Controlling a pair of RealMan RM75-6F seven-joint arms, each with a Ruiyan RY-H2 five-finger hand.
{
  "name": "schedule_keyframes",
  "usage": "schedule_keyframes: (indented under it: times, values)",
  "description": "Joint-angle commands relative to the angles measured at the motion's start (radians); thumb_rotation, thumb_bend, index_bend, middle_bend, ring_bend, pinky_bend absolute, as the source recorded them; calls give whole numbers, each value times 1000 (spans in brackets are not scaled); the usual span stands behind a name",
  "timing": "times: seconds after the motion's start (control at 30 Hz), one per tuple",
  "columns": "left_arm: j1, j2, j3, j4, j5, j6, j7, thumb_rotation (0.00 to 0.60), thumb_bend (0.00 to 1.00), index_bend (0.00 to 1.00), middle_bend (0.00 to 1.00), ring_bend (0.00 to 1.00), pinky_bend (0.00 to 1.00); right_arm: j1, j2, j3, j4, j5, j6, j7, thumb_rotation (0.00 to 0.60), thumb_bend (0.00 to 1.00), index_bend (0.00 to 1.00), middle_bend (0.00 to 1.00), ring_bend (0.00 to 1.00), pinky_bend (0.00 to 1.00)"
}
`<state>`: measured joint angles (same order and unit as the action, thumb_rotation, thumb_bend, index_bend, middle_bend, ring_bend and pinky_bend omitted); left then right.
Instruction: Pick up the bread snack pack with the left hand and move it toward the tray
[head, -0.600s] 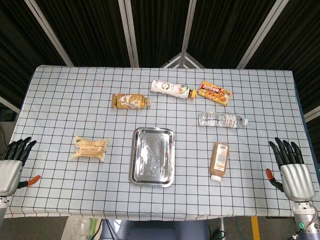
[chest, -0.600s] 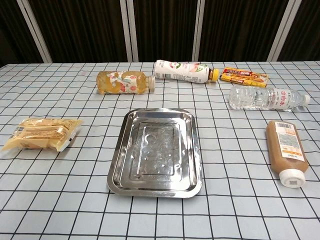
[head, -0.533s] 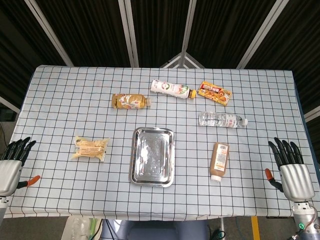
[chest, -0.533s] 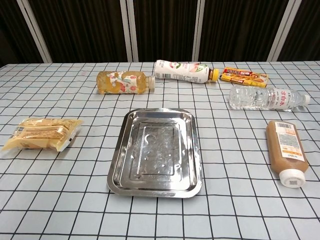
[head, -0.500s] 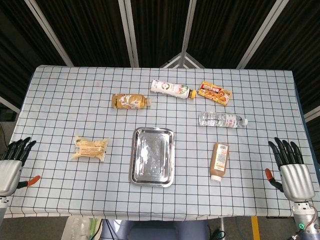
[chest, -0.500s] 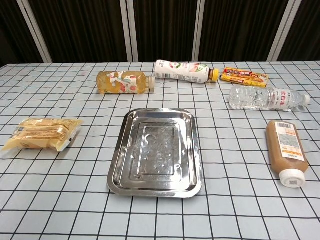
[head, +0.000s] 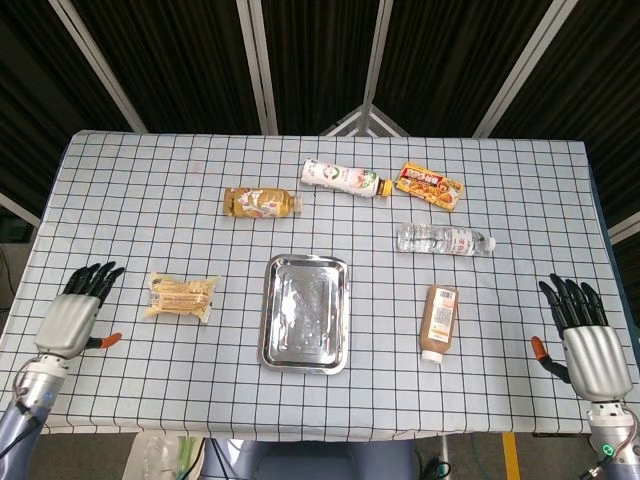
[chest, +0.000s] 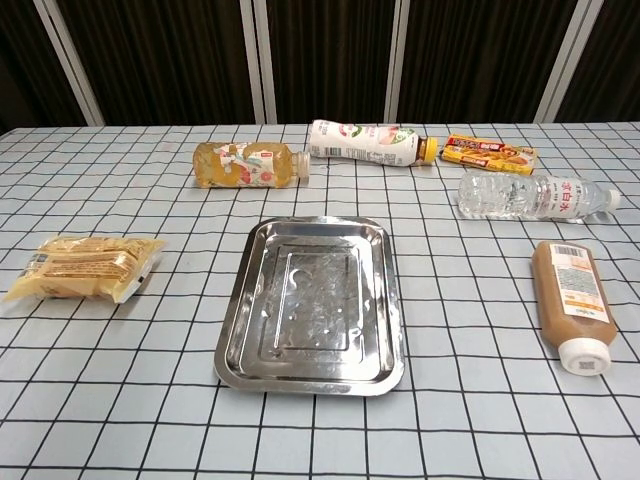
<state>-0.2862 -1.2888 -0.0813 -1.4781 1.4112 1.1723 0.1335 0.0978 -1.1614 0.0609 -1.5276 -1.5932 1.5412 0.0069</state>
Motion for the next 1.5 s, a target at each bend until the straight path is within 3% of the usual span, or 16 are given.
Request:
schedule_keyframes:
  times: [0.03, 0.27, 0.4, 0.5, 0.6, 0.83, 1.13, 1.3, 1.5]
  values:
    - [-92, -88, -33, 41, -80, -123, 93, 600, 182, 0, 42, 7, 53, 2, 1, -1, 4, 2, -7, 5, 600, 426, 0, 0, 0, 0]
    - [-158, -166, -44, 74, -132, -191, 166, 600, 204, 10, 149, 118, 141, 5, 5, 6, 12, 25, -21, 20, 600, 426, 0, 0, 0, 0]
    - [-177, -197, -56, 100, -146, -188, 176, 600, 299, 136, 370, 322, 250, 4, 8, 7, 13, 31, -22, 23, 600, 427, 0, 0, 0, 0]
    - [-187, -207, -61, 106, -164, -190, 187, 600, 383, 224, 442, 387, 323, 4, 8, 7, 12, 33, -24, 22, 600, 426, 0, 0, 0, 0]
    - [-186, -212, -62, 103, -160, -165, 189, 600, 415, 247, 482, 430, 365, 4, 9, 5, 10, 35, -29, 17, 600, 426, 0, 0, 0, 0]
    - [-181, -193, -61, 80, -155, -135, 168, 600, 422, 275, 504, 452, 373, 3, 14, 1, -3, 35, -32, 13, 600, 427, 0, 0, 0, 0]
    - [-178, -127, -77, -98, -23, 8, 156, 600, 412, 282, 502, 452, 373, 5, 26, -3, -18, 35, -43, 19, 600, 426, 0, 0, 0, 0]
    - [-270, -148, -133, -165, -32, -53, 241, 600, 400, 270, 499, 452, 373, 2, 41, -2, -29, 25, -29, 43, 600, 426, 0, 0, 0, 0]
    - [-421, -291, -197, -91, -96, -158, 348, 600, 381, 289, 496, 452, 368, -6, 55, 3, -27, 19, -4, 76, 600, 427, 0, 0, 0, 0]
